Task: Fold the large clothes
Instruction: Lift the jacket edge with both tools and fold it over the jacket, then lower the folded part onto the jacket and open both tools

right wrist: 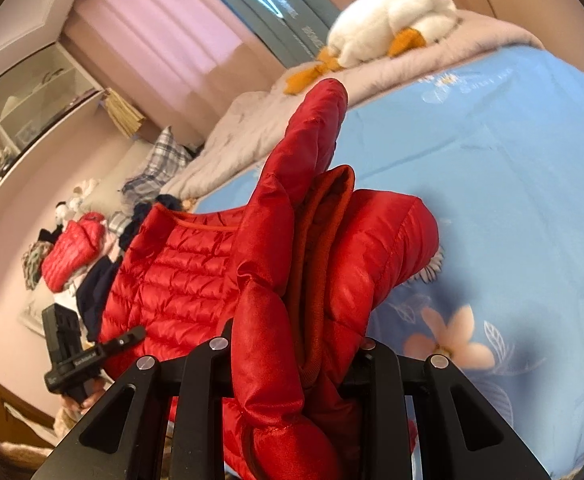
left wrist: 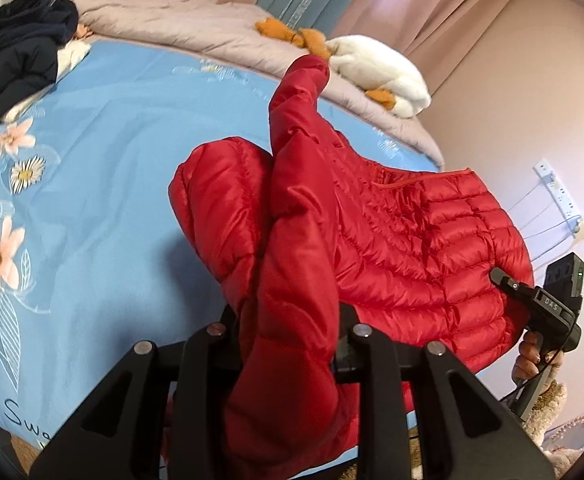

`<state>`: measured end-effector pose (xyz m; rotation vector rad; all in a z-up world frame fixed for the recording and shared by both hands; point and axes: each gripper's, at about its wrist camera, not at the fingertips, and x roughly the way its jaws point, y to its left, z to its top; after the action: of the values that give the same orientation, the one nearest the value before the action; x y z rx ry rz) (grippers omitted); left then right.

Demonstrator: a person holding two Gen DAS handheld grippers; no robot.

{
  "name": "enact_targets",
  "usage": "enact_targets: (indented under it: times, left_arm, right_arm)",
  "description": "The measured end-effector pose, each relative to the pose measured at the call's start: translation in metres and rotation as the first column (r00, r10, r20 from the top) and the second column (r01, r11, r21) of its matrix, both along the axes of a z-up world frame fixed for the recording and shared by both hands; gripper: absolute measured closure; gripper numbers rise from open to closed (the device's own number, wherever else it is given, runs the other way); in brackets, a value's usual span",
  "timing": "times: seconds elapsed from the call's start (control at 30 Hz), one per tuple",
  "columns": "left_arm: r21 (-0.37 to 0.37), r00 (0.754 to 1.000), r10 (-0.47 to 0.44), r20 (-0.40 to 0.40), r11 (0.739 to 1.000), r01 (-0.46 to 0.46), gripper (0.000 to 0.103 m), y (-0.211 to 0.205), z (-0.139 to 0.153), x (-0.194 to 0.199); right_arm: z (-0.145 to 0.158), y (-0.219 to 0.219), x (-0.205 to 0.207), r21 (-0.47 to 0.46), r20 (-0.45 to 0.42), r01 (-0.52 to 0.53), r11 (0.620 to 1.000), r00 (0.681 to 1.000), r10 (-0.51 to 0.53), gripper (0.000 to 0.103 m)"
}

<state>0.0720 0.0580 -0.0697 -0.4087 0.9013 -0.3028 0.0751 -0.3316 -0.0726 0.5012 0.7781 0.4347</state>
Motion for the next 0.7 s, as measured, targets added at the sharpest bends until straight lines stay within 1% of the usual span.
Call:
enact_targets:
  times: [0.17,0.27,0.37,0.43,0.47,0.5,0.57,0.6,0.63,0.67,0.7]
  left_arm:
    - [0.029,0.999,0.012,-0.033,1.0,-0.011,0.077,-0.003,-0.014,-0.001]
    - [0.047,0.999,0.022,-0.049,0.999,-0.019,0.076,-0.004,-0.022,-0.002]
    - [0.058,0.997,0.036,-0.072,0.998,-0.032,0.071,-0.004,-0.03,-0.003]
    - [0.081,0.994,0.056,-0.094,0.996,-0.049,0.059,-0.004,-0.036,-0.003]
    - [0.09,0.993,0.064,-0.101,0.994,-0.055,0.058,-0.003,-0.038,-0.003]
    - [0.097,0.993,0.067,-0.102,0.994,-0.057,0.056,-0.004,-0.04,-0.005]
    - [0.111,0.992,0.076,-0.102,0.992,-0.064,0.053,-0.005,-0.04,-0.009]
    - [0.123,0.992,0.08,-0.102,0.99,-0.067,0.048,-0.005,-0.04,-0.011]
    - [0.135,0.991,0.086,-0.102,0.988,-0.071,0.039,-0.005,-0.039,-0.011]
    - [0.156,0.99,0.095,-0.1,0.985,-0.079,0.035,-0.004,-0.038,-0.013]
    - [0.171,0.99,0.102,-0.096,0.982,-0.084,0.027,-0.004,-0.038,-0.015]
  right_arm:
    - [-0.018,-0.005,0.009,0.006,-0.049,0.025,1.0,0.998,-0.024,0.074]
    - [-0.023,-0.006,0.012,0.002,-0.071,0.03,1.0,0.997,-0.03,0.074]
    - [-0.026,-0.006,0.013,-0.023,-0.094,0.045,0.999,0.994,-0.047,0.072]
    - [-0.03,-0.005,0.012,-0.068,-0.116,0.067,0.995,0.99,-0.075,0.064]
    - [-0.032,-0.005,0.012,-0.091,-0.128,0.082,0.992,0.987,-0.094,0.062]
    - [-0.034,-0.006,0.011,-0.113,-0.139,0.098,0.989,0.984,-0.113,0.057]
    - [-0.037,-0.008,0.009,-0.132,-0.151,0.116,0.984,0.979,-0.136,0.053]
    - [-0.038,-0.009,0.008,-0.139,-0.157,0.129,0.982,0.976,-0.15,0.047]
    - [-0.038,-0.009,0.006,-0.15,-0.161,0.141,0.979,0.973,-0.165,0.041]
    - [-0.039,-0.011,0.005,-0.167,-0.164,0.155,0.974,0.97,-0.182,0.038]
    - [-0.038,-0.012,0.004,-0.189,-0.164,0.171,0.967,0.965,-0.203,0.032]
